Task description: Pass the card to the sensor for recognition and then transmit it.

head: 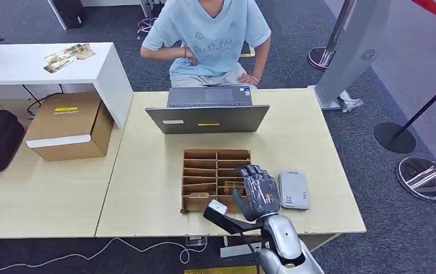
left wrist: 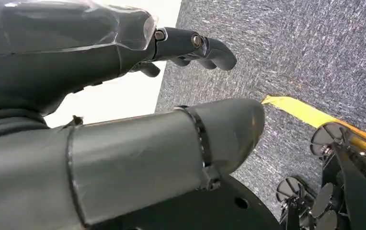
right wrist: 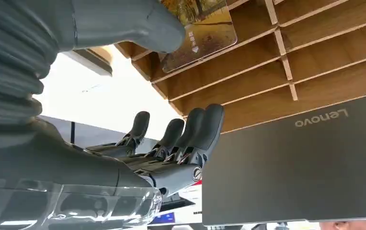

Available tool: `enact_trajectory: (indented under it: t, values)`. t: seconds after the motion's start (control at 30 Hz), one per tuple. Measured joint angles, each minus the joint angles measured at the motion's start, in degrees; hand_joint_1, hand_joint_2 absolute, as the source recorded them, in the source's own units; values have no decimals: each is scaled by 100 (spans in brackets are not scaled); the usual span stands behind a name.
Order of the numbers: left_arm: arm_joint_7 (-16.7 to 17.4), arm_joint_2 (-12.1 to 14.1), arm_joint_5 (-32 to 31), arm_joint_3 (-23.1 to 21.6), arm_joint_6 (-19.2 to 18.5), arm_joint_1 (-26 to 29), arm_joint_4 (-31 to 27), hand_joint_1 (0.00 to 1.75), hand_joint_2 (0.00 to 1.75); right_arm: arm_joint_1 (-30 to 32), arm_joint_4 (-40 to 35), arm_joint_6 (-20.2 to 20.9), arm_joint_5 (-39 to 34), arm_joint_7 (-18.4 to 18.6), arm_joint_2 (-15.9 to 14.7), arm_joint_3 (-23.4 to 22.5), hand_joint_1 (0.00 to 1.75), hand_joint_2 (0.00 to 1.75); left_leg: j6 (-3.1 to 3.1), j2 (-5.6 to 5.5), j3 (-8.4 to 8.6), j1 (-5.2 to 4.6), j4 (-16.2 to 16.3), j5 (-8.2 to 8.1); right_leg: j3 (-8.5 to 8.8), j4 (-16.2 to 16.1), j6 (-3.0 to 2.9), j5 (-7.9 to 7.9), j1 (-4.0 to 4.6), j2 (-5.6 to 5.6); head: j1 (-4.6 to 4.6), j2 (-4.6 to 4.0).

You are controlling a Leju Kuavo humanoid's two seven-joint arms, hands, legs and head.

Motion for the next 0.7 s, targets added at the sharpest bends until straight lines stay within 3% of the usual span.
enact_trajectory:
  t: [0.7]
  values:
    - [-20, -46, 192, 164, 107, -22, 0, 0, 0, -1, 68, 9, 24, 15, 2, 0, 82, 175, 0, 0, 0, 0, 0, 0, 0, 0, 0, 0, 0, 0, 0, 0]
